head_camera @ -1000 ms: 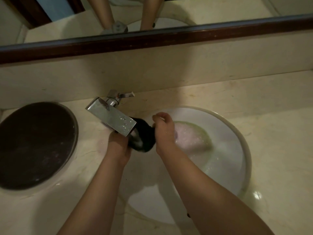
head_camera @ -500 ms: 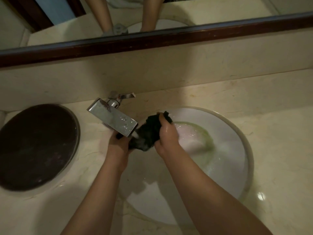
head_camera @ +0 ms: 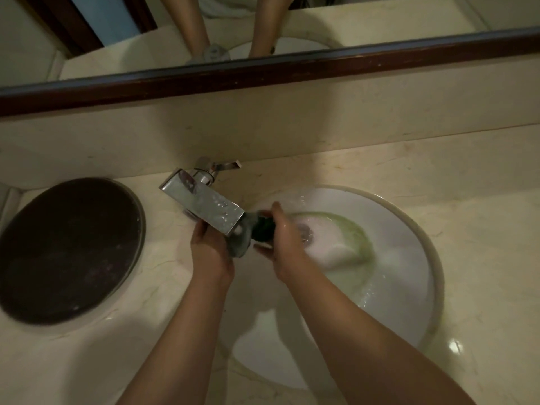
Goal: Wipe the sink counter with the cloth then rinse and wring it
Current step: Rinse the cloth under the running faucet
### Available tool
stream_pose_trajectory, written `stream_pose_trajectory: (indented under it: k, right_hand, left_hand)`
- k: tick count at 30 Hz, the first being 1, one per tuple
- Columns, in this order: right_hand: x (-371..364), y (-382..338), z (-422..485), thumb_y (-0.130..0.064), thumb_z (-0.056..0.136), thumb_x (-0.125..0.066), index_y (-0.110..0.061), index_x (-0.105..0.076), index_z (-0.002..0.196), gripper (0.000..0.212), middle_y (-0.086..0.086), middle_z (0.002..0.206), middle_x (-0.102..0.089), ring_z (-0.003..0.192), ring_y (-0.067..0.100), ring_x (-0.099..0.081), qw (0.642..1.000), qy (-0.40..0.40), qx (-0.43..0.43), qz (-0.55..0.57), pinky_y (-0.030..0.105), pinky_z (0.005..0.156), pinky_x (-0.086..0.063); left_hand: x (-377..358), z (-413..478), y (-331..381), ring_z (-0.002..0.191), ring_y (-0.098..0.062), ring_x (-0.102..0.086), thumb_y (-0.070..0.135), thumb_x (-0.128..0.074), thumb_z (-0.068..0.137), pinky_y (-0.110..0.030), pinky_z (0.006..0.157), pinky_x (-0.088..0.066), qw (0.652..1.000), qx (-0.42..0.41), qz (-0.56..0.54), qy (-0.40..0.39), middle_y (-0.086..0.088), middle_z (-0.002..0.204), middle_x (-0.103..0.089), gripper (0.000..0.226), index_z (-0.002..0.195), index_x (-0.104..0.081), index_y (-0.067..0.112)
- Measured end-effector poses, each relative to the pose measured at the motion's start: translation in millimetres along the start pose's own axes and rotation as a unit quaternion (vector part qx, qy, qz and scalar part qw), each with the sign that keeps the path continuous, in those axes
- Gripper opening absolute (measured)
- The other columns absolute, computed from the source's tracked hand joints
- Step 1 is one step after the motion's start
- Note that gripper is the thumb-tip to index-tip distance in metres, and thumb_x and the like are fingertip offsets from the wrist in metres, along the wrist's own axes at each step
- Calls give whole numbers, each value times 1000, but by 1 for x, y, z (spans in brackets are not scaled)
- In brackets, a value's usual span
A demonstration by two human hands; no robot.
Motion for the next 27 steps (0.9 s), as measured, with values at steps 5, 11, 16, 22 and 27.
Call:
stream_pose_trajectory:
  k: [5,11,16,22,27]
  right_hand:
    - [-6,29,6,-48,80,-67,-20,-65,105,38,8,105,-70,89,22,-66,988,-7,-93,-119,25,58,-54]
    - [-17,30,9,-61,69,-65,-19,-72,101,53,9,100,-74,89,28,-72,991,-51,-87,-84,49,80,-59]
    - [-11,-2,7,-36,93,-56,-10,-68,80,31,6,78,-70,73,19,-65,994,64,91,-5,32,71,-52]
    - [-24,-14,3,-37,93,-54,-13,-45,53,48,2,48,-41,49,14,-35,954,58,173,-236,33,56,-33]
    - [-4,-19,8,-39,87,-49,-3,-52,60,45,14,55,-52,53,22,-47,933,113,146,-309,35,57,-42]
  left_hand:
    - [1,4,-17,65,-23,-64,20,-55,84,-29,59,-53,996,85,-23,-19,-6,71,-66,8,80,-62,16]
    - [0,9,-3,68,-19,-63,22,-58,75,-30,66,-50,997,-1,64,-39,0,70,-66,9,80,-62,17]
    - [6,-14,-32,90,-17,-72,37,-60,88,-40,76,-58,975,-16,212,-63,2,99,-74,24,108,-66,26]
    - [8,11,-36,53,-12,-66,5,-59,82,-27,50,-53,985,33,165,23,2,63,-70,17,97,-66,9]
    - [8,5,-22,44,-4,-61,2,-50,87,-22,56,-51,989,-34,98,101,9,50,-66,24,73,-64,15]
Point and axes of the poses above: each hand's wrist, its own z-axis towards the middle knuckle, its own x-axis out of the back of the hand, y = z × x, the point moved 7 cm from there along z, towards the middle knuckle
